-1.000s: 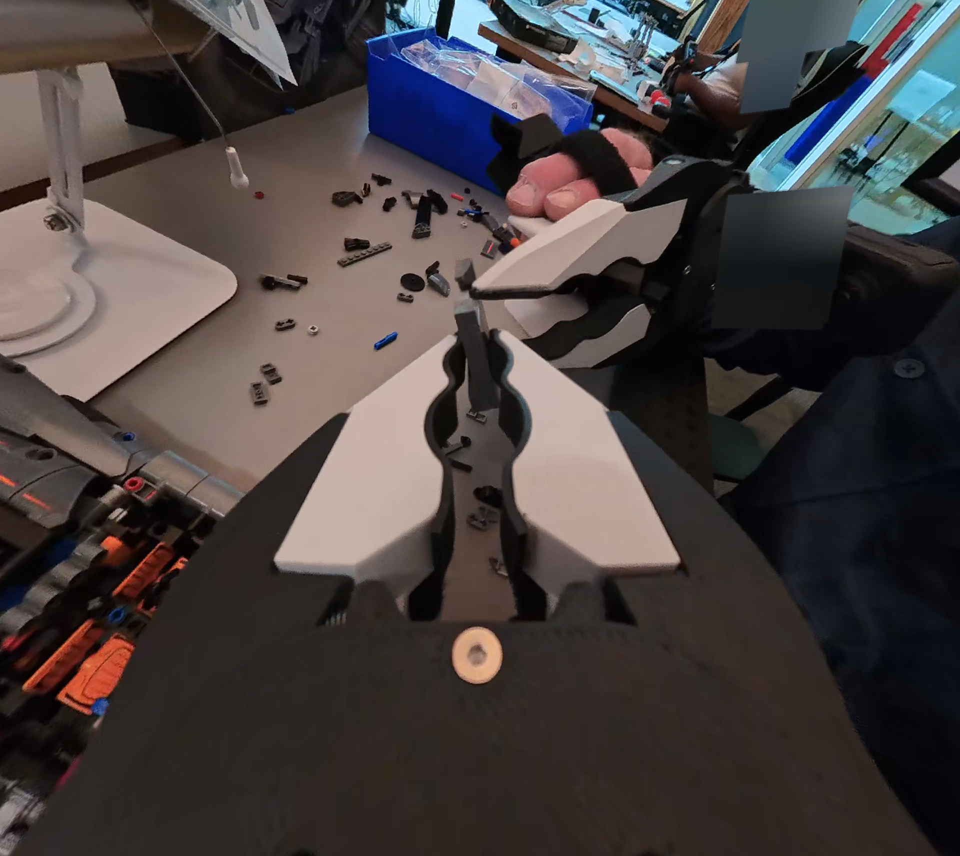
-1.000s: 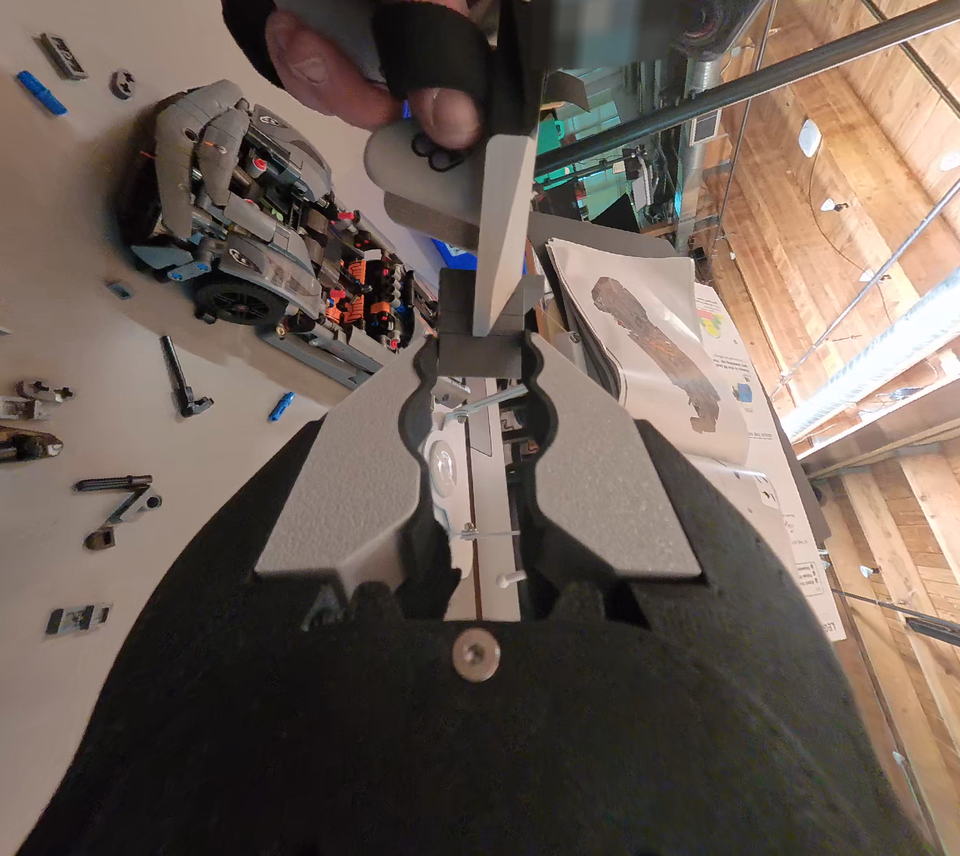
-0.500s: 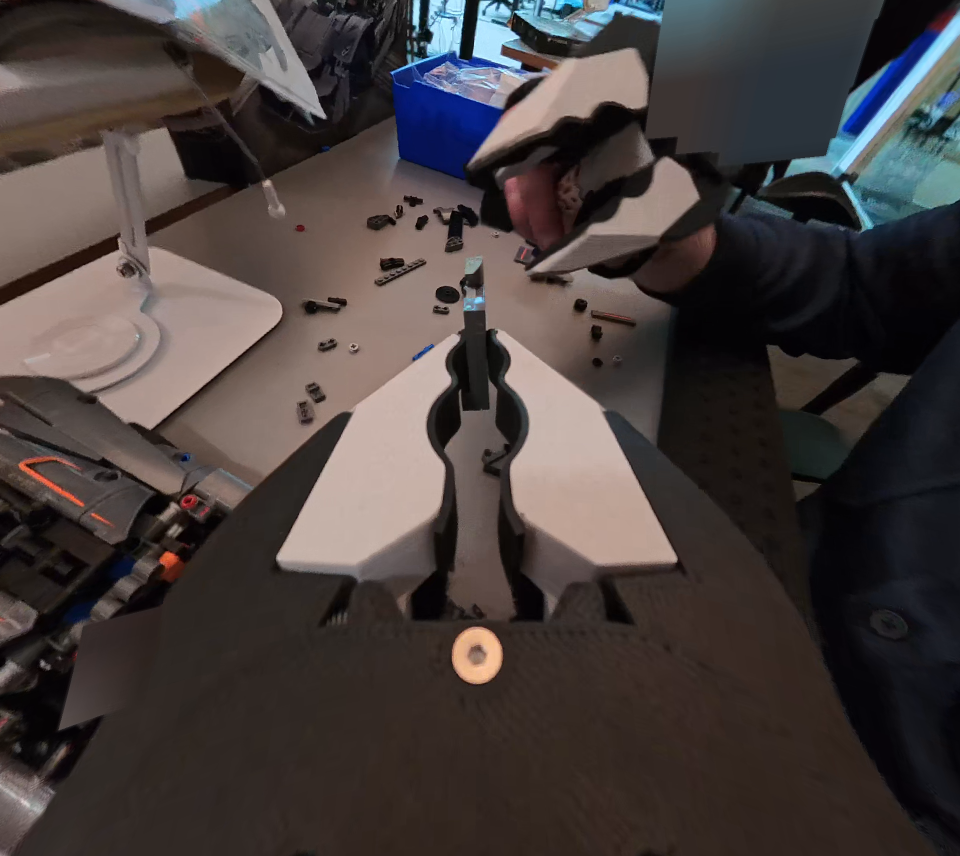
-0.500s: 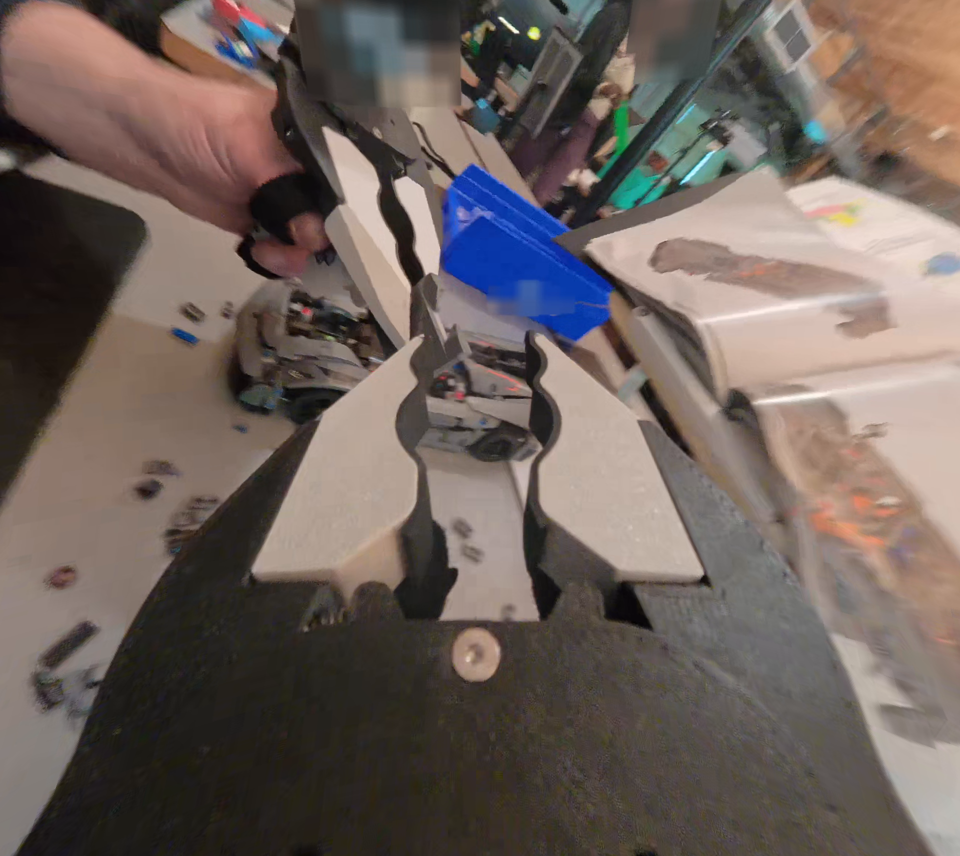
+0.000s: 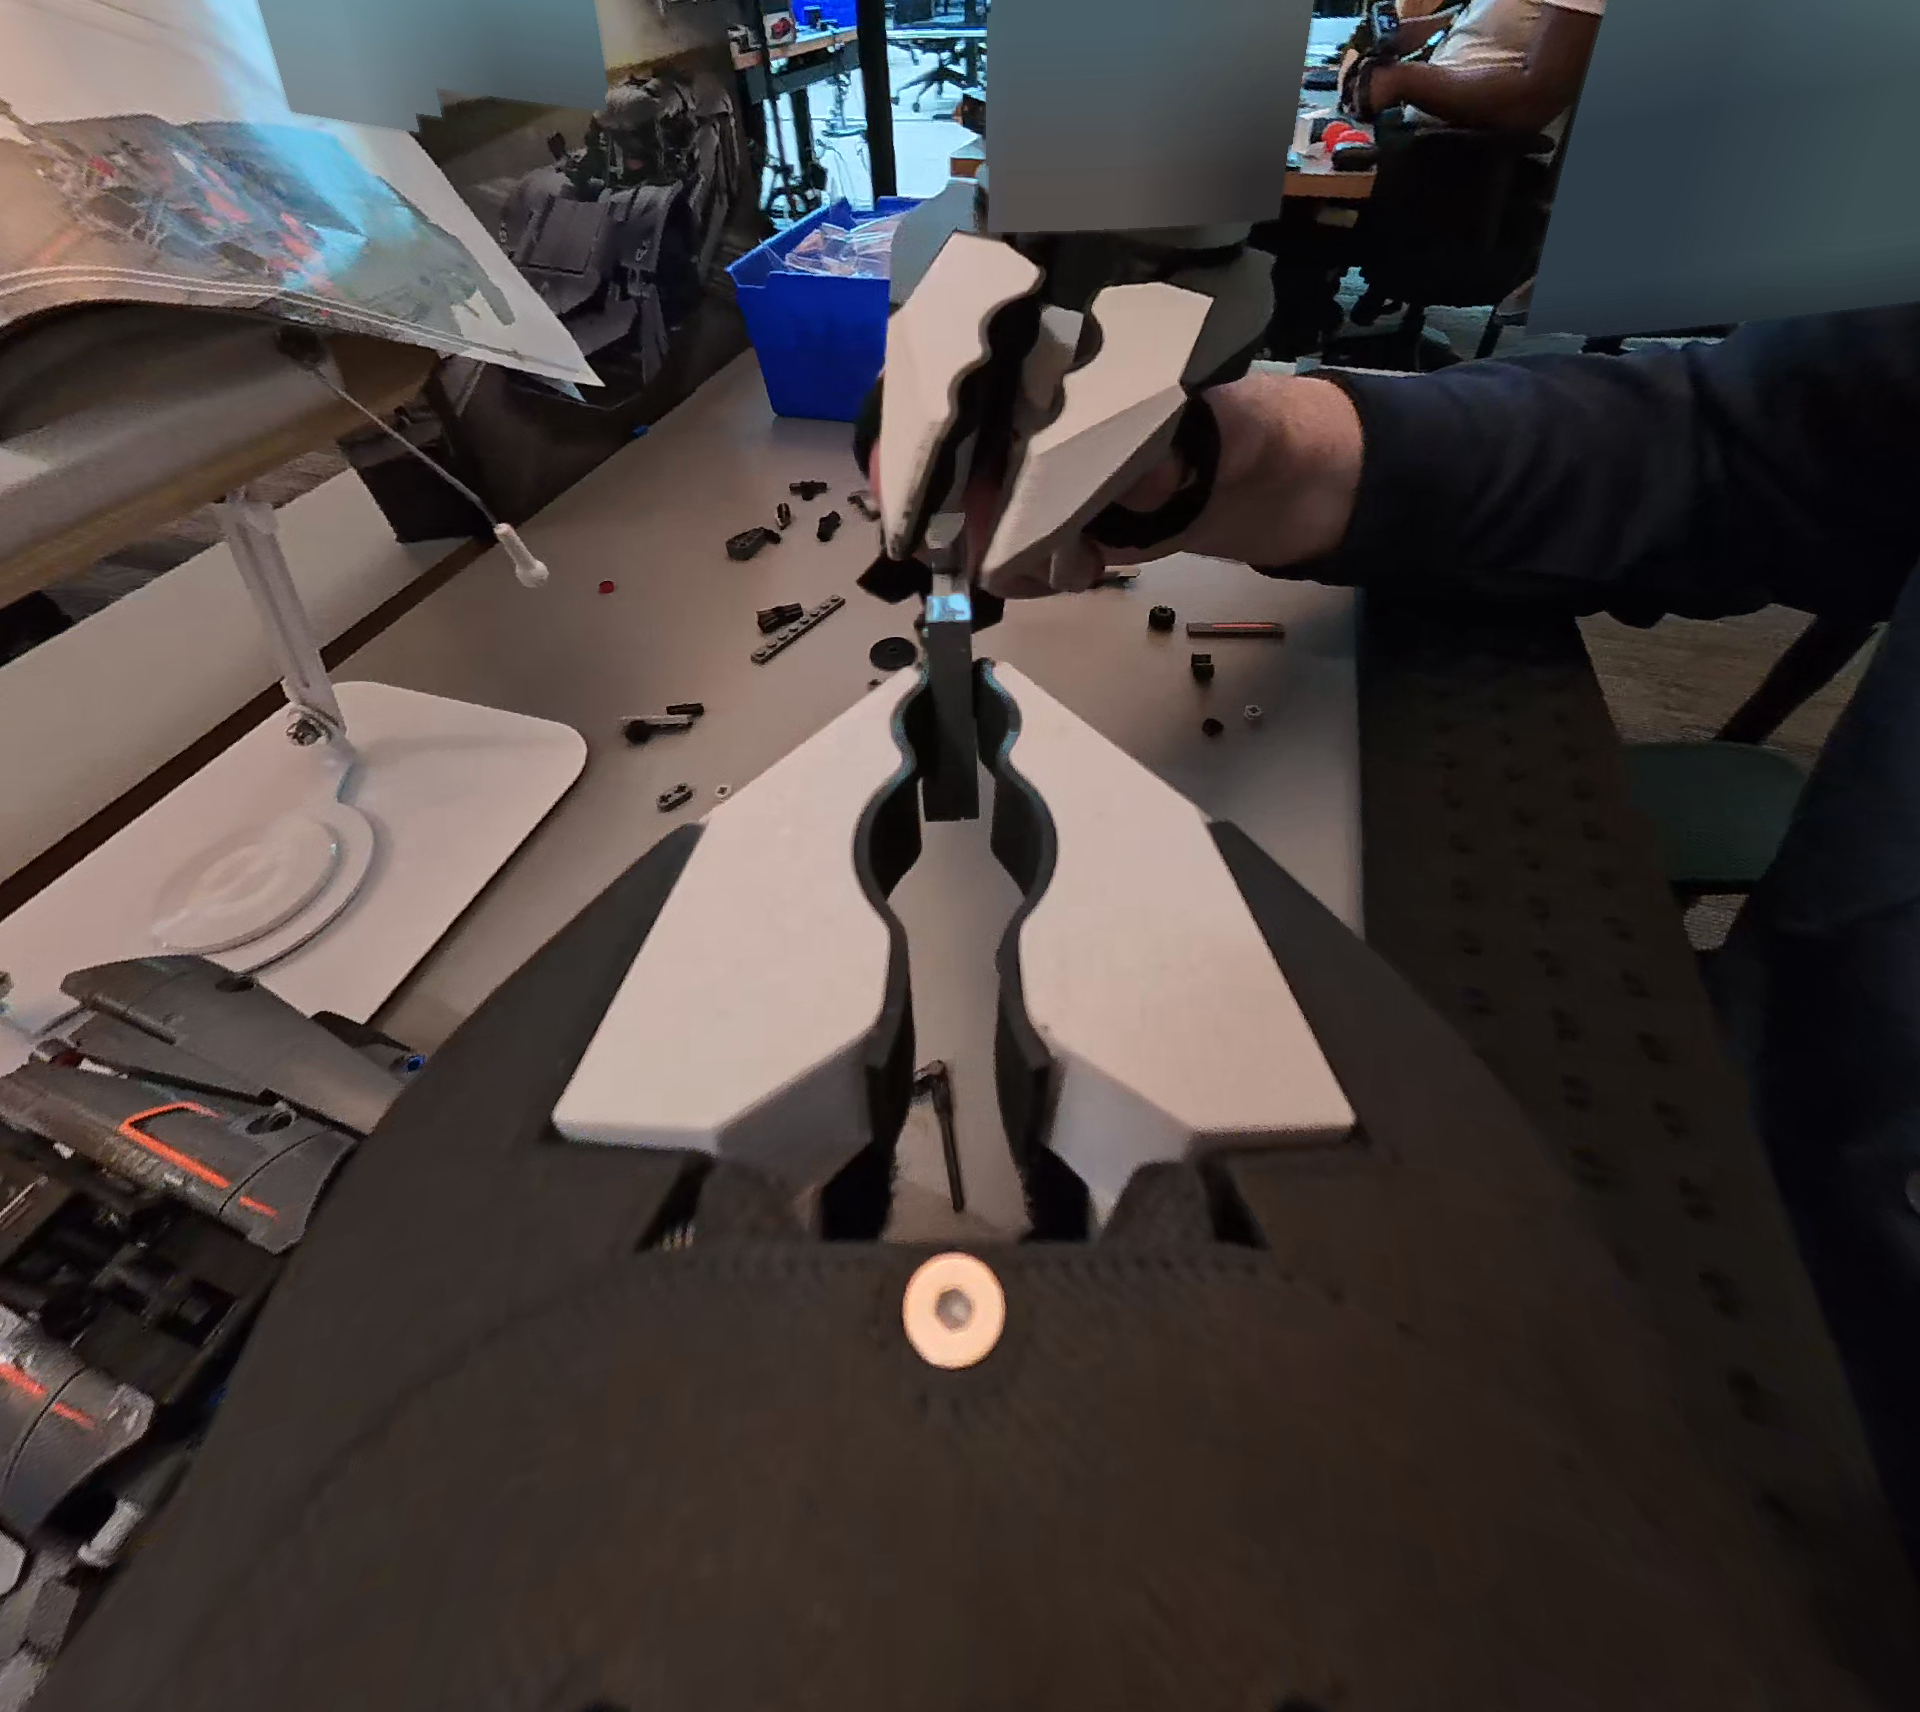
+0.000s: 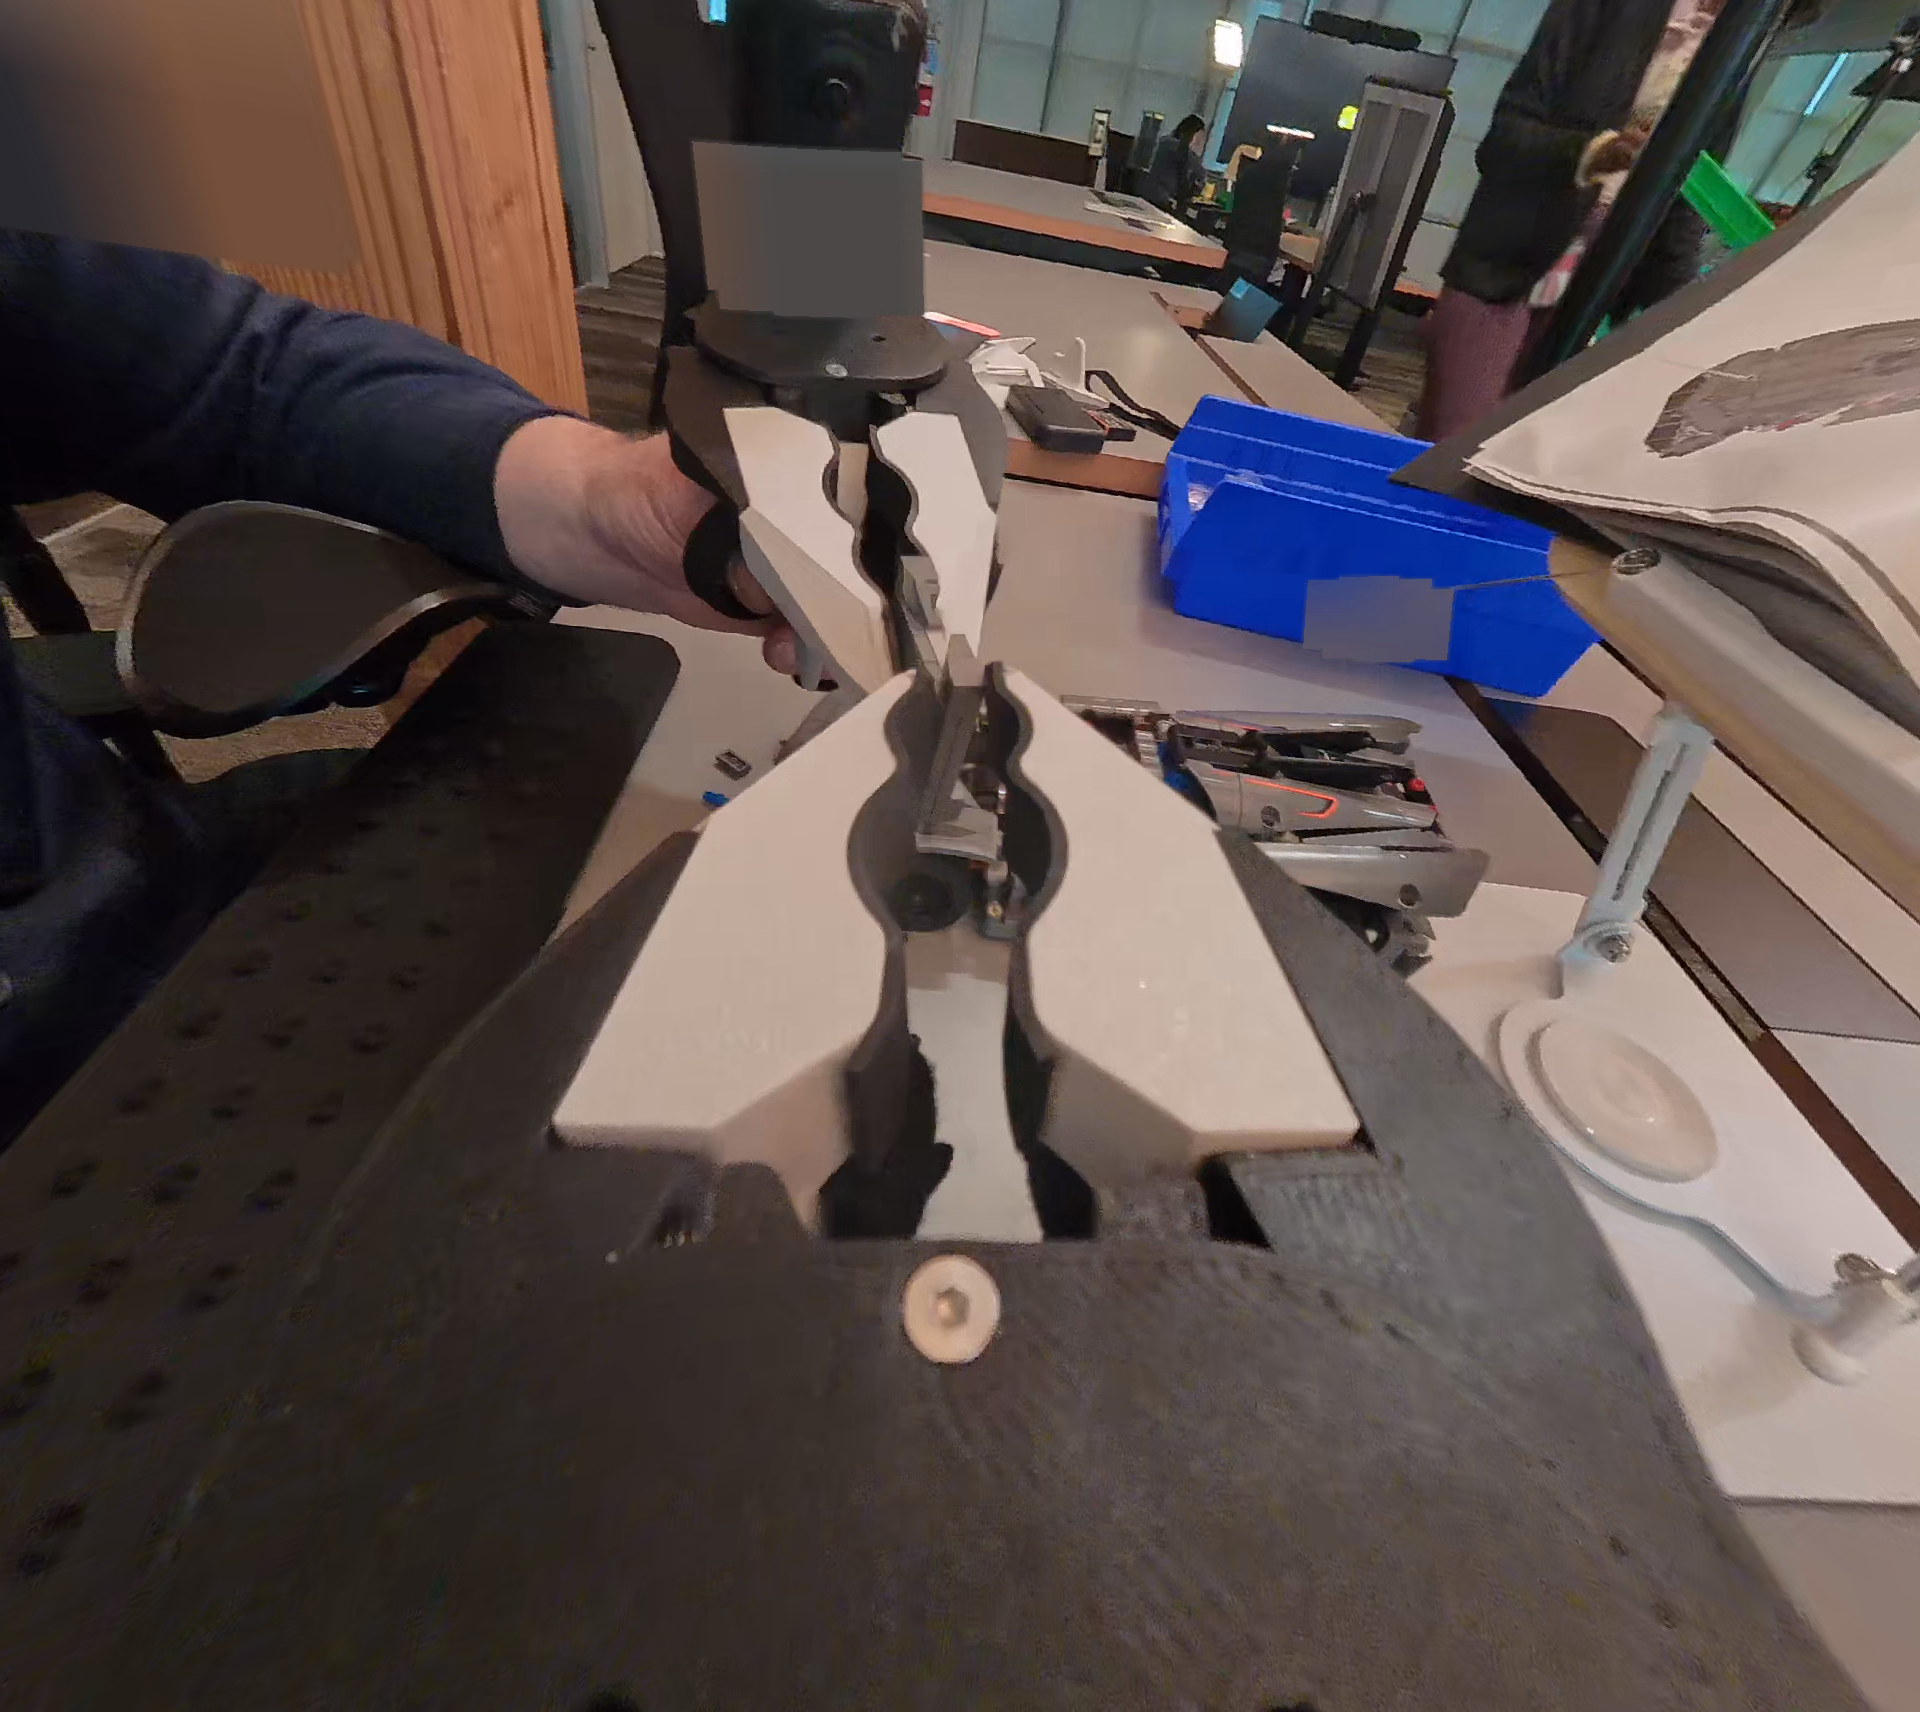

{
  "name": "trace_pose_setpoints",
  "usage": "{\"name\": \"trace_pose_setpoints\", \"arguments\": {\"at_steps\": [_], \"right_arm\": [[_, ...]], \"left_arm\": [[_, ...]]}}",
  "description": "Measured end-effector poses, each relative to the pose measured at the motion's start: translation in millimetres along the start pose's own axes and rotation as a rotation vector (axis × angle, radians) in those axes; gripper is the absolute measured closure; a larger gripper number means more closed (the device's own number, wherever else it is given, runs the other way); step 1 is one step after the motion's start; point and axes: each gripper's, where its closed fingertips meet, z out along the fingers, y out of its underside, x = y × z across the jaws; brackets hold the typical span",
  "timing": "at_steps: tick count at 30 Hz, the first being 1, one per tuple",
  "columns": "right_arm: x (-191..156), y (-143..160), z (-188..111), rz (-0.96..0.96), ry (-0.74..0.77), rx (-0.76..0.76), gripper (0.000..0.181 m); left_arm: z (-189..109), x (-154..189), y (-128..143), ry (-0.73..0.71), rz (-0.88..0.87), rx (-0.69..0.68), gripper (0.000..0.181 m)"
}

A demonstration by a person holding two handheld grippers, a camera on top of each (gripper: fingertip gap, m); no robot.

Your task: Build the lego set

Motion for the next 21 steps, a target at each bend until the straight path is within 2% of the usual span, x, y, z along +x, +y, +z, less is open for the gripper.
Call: {"name": "trace_pose_setpoints", "arguments": {"at_steps": [21], "right_arm": [[-8.7, -8.0, -1.9, 0.093, -0.083, 0.058, 0.178]], "left_arm": [[-3.9, 3.5, -10.7, -0.051, 0.135, 0.019, 0.175]]}}
